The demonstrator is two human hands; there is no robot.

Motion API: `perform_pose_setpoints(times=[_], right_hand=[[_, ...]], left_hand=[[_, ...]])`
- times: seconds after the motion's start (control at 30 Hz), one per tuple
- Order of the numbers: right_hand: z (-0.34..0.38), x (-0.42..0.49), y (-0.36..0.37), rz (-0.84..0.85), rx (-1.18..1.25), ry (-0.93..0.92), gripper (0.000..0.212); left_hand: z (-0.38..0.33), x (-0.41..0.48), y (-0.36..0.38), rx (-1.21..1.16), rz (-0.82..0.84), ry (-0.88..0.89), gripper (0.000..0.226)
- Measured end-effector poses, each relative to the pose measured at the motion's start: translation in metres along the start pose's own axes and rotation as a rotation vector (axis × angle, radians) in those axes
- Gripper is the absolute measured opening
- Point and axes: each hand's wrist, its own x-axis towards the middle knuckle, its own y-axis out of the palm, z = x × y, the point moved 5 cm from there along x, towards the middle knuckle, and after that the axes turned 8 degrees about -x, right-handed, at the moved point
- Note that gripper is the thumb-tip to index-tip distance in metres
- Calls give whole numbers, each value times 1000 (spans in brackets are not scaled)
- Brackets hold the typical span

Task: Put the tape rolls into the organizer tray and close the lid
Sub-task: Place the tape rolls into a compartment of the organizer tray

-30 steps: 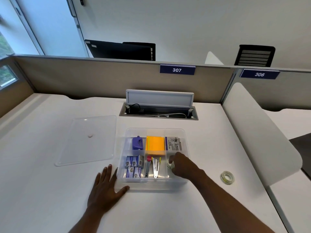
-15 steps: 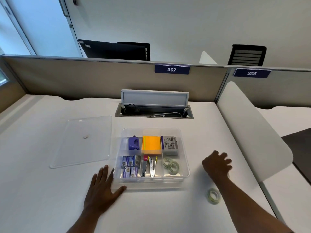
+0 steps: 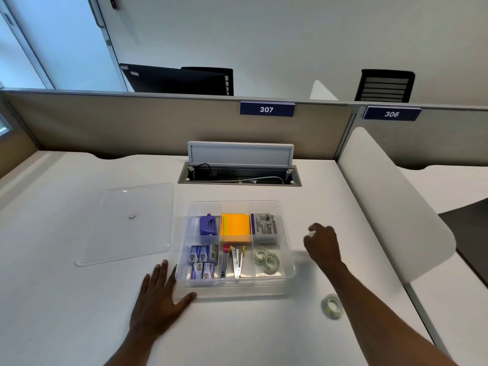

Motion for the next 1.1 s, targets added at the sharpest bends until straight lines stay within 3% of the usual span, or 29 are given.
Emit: perform_pose_setpoints(times=[0.1, 0.23, 0.33, 0.5, 0.7, 0.9, 1.03, 1.1], right_hand=[[49, -2, -10, -6, 54, -222, 26], [93, -19, 4, 235, 3, -500, 24], [97, -40, 32, 421, -49, -562, 24], [84, -58, 56, 474, -42, -510, 34], [81, -51, 52, 481, -63, -483, 25], [76, -37, 25, 226, -2, -406, 19], [43, -18, -1, -14, 61, -155, 22], [21, -11, -9, 12, -35, -21, 18]], left_hand=[[1, -1, 0, 4, -23, 1, 98], [0, 0, -1, 7, -20, 0, 97], [0, -1, -1, 12, -14, -2, 96], [0, -1, -2, 7, -17, -2, 96], [-1, -1, -2, 5, -20, 0, 96], [0, -2, -1, 10, -16, 1, 97], [0, -1, -2, 4, -15, 1, 97], [0, -1, -2, 6, -15, -1, 98]])
